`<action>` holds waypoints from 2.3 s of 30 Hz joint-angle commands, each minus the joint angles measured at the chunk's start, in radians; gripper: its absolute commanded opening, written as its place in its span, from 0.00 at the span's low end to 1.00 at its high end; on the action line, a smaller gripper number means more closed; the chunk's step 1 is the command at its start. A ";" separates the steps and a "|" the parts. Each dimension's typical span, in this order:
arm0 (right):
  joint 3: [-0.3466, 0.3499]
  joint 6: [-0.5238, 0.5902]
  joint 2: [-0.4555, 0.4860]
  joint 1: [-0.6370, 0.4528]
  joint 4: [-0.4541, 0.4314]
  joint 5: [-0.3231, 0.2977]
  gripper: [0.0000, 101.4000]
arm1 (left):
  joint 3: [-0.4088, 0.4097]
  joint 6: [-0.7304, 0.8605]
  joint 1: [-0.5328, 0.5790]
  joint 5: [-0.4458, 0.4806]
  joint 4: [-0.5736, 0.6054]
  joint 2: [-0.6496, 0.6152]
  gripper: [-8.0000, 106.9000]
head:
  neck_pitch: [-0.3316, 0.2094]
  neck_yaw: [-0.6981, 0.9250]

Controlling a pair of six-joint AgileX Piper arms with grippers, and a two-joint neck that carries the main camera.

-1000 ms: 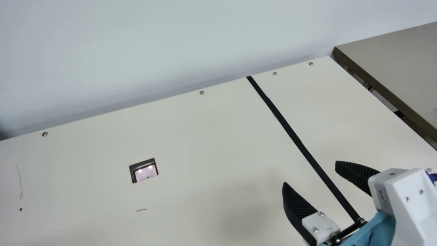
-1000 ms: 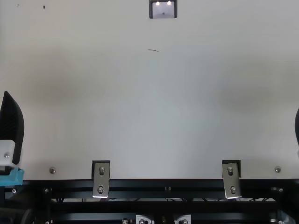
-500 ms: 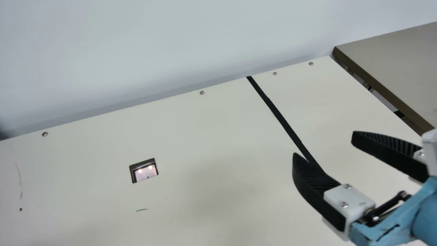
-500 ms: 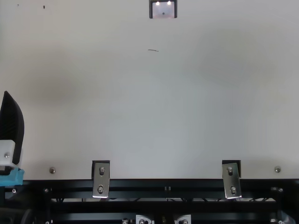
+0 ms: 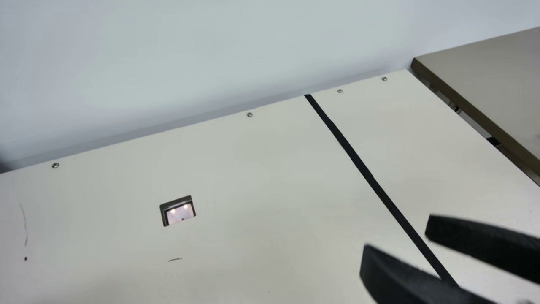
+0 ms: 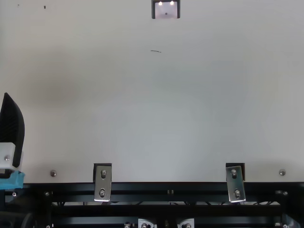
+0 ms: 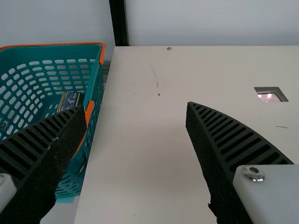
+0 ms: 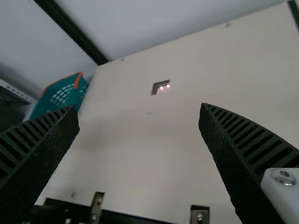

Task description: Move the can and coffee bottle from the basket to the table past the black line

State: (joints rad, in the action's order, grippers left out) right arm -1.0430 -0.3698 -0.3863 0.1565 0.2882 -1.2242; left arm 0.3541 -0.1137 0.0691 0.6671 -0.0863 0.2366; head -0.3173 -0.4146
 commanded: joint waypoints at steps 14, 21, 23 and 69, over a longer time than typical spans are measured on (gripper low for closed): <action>0.032 -0.111 -0.002 0.038 0.078 0.010 1.00 | 0.000 0.000 0.000 0.000 0.000 0.000 0.85 | -0.019 0.003; 0.072 -0.194 0.006 0.113 0.193 0.063 1.00 | 0.000 0.000 0.000 0.000 0.000 0.000 0.85 | -0.019 0.003; 0.074 -0.193 0.007 0.113 0.186 0.064 1.00 | 0.000 0.000 0.000 0.000 0.000 0.000 0.85 | -0.019 0.003; 0.077 -0.205 0.007 0.119 0.202 0.078 1.00 | 0.000 0.000 0.000 0.000 0.000 0.000 0.85 | -0.092 0.835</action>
State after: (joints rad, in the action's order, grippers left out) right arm -0.9655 -0.5748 -0.3789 0.2757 0.4904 -1.1458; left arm 0.3541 -0.1137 0.0691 0.6671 -0.0863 0.2366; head -0.3890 0.3839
